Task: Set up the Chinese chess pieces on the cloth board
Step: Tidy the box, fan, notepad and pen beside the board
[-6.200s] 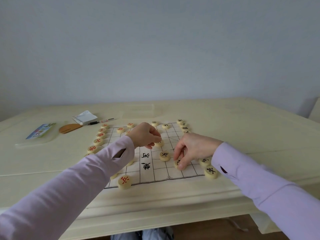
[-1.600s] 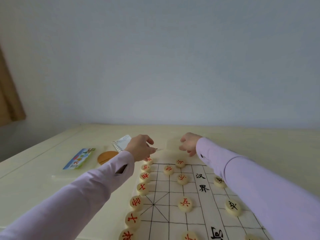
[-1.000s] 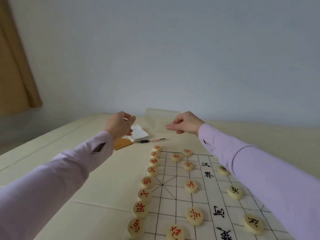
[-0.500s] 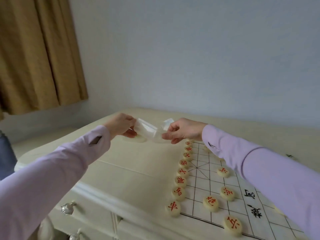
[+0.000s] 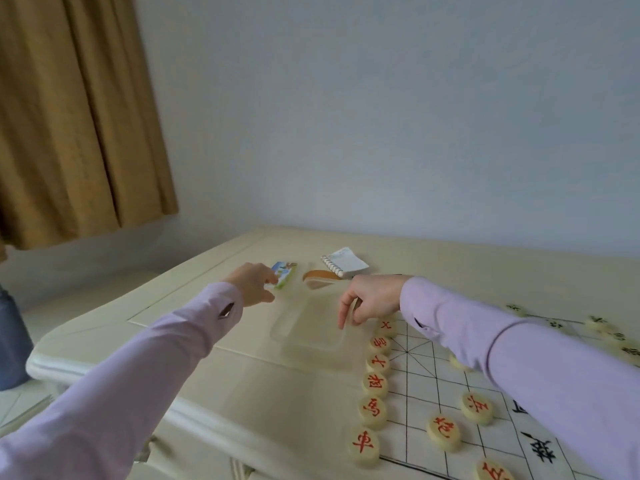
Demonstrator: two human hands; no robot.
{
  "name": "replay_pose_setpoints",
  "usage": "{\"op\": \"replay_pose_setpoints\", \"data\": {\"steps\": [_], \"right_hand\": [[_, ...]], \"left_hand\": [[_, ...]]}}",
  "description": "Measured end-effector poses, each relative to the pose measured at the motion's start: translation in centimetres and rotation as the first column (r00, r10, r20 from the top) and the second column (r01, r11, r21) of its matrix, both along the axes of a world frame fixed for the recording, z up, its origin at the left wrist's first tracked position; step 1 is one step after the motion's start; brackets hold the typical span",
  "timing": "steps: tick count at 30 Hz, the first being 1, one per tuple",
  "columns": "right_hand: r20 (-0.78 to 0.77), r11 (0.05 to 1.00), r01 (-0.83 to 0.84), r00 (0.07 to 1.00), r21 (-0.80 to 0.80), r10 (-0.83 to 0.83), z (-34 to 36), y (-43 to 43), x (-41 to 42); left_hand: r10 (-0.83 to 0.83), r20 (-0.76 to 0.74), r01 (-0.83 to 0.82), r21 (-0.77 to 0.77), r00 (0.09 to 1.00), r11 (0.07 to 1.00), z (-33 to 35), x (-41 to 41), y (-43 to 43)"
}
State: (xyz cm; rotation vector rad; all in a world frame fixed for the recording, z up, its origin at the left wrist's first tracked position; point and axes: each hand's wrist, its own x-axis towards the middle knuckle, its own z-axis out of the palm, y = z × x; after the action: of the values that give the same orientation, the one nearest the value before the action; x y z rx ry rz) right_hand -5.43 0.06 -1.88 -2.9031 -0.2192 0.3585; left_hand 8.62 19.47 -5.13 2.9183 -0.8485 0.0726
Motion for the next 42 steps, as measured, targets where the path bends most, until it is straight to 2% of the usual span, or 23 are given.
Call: {"op": "replay_pose_setpoints", "data": {"steps": [3, 5, 10, 13, 16, 23, 26, 29, 31, 35, 39, 42], "right_hand": [[0.002, 1.0, 0.013, 1.0, 0.006, -0.013, -0.1, 0.0, 0.3], [-0.005, 0.999, 0.036, 0.999, 0.038, -0.036, -0.2, 0.0, 0.3], [-0.021, 0.945, 0.166, 0.986, 0.281, -0.167, -0.2, -0.3, 0.2], [-0.03, 0.908, 0.173, 0.984, 0.381, -0.175, -0.2, -0.5, 0.7], [-0.056, 0.911, 0.173, 0.985, 0.374, -0.164, -0.3, -0.6, 1.0], [-0.1, 0.89, 0.199, 0.98, 0.409, -0.173, -0.9, -1.2, 2.0], [-0.093, 0.88, 0.202, 0.979, 0.43, -0.179, -0.9, -1.2, 1.9], [-0.079, 0.857, 0.224, 0.974, 0.463, -0.212, -1.0, -1.1, 1.5], [-0.068, 0.845, 0.238, 0.97, 0.48, -0.234, -1.1, -1.0, 1.2], [0.025, 0.852, 0.259, 0.953, 0.455, -0.303, -1.0, -0.4, 0.4], [0.105, 0.844, 0.304, 0.917, 0.442, -0.385, -1.1, 0.4, -0.1], [0.068, 0.737, 0.395, 0.857, 0.548, -0.51, -1.1, 0.7, -0.1]], "left_hand": [[-0.004, 0.008, 0.004, 0.113, 1.0, 0.994, -0.7, 0.6, -1.0], [-0.015, 0.041, 0.01, 0.126, 0.999, 0.992, -0.9, 0.9, -1.3], [0.033, 0.045, -0.036, 0.067, 0.998, 0.997, -0.4, 0.6, -1.5], [0.107, -0.02, -0.107, 0.006, 0.994, 0.994, -0.4, 1.0, -1.8], [0.171, -0.103, -0.173, -0.018, 0.98, 0.985, -0.6, 1.6, -2.6], [0.279, -0.154, -0.275, 0.046, 0.948, 0.96, -1.3, 2.8, -4.0], [0.292, -0.158, -0.295, 0.005, 0.943, 0.956, -1.1, 2.9, -3.8], [0.316, -0.163, -0.336, -0.111, 0.935, 0.935, -0.8, 2.7, -3.5], [0.291, -0.162, -0.323, -0.225, 0.943, 0.919, 0.5, 1.3, -3.2], [0.14, -0.202, -0.214, -0.409, 0.969, 0.887, 3.4, -3.0, -2.9], [0.07, -0.179, -0.13, -0.345, 0.981, 0.93, 4.2, -7.5, -2.6], [0.092, -0.141, -0.127, -0.264, 0.986, 0.956, 3.8, -9.3, -2.7]]}}
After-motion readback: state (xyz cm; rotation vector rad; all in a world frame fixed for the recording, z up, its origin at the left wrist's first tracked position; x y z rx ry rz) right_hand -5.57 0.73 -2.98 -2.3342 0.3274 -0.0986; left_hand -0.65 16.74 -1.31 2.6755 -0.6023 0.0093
